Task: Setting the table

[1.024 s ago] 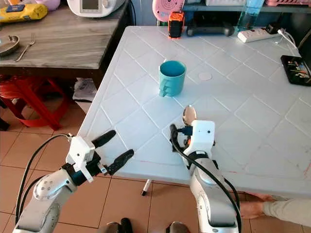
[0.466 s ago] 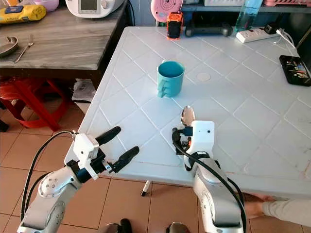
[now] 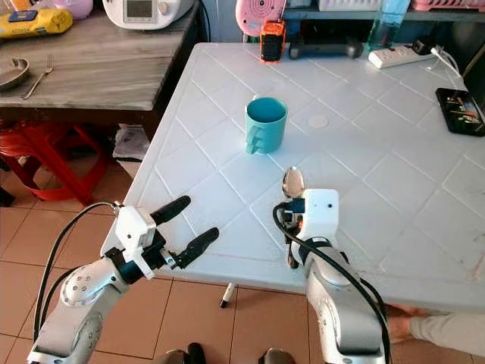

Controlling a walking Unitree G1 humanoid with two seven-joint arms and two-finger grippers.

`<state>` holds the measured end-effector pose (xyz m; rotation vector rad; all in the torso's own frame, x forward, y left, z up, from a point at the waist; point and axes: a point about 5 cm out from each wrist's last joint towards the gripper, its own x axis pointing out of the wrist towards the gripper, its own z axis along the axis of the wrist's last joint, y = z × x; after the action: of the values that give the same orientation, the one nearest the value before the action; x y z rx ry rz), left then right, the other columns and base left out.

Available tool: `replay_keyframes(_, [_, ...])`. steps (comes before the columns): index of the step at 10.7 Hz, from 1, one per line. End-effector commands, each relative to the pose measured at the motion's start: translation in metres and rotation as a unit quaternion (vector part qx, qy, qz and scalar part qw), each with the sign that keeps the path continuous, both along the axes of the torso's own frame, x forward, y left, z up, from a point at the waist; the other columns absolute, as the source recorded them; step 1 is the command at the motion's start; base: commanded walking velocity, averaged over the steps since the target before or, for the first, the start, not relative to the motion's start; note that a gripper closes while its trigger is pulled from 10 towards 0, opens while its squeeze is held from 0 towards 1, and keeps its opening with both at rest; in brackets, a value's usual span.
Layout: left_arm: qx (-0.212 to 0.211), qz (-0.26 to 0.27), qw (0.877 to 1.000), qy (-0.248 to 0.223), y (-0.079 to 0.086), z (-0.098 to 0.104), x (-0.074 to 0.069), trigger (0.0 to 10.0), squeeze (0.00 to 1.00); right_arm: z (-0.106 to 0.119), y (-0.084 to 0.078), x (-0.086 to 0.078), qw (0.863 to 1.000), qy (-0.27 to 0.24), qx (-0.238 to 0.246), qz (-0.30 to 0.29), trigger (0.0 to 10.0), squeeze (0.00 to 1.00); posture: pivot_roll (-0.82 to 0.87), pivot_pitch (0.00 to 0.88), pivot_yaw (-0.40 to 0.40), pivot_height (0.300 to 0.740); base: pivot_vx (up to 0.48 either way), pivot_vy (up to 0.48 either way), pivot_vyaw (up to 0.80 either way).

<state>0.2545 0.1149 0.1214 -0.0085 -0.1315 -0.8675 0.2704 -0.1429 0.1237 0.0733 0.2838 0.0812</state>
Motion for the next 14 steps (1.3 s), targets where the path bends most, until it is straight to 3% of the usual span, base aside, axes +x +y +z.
replay_keyframes(1, [0.000,-0.007,1.000,-0.005,-0.001,0.003,-0.002,10.0,0.00,-0.044,0.002,-0.019,0.992,0.122,0.013,0.009,0.0,0.00,-0.18,0.177,0.066,0.740,0.000,0.000,0.00])
replay_keyframes(9, [-0.002,-0.007,1.000,-0.004,-0.004,0.005,-0.004,10.0,0.00,-0.049,-0.008,-0.020,0.991,0.131,0.001,0.001,0.0,0.00,-0.18,0.179,0.061,0.740,0.000,0.000,0.00])
replay_keyframes(13, [0.000,-0.005,1.000,-0.004,-0.003,0.003,0.000,10.0,0.00,-0.033,-0.018,-0.007,0.996,0.085,0.002,-0.016,0.0,0.00,-0.18,0.171,0.062,0.740,0.000,0.000,0.00])
replay_keyframes(14, [0.002,0.033,0.999,-0.004,0.000,0.003,0.009,10.0,0.00,-0.017,-0.015,0.000,0.999,0.034,0.012,-0.020,0.0,0.00,-0.18,0.167,0.062,0.740,0.000,0.000,0.00])
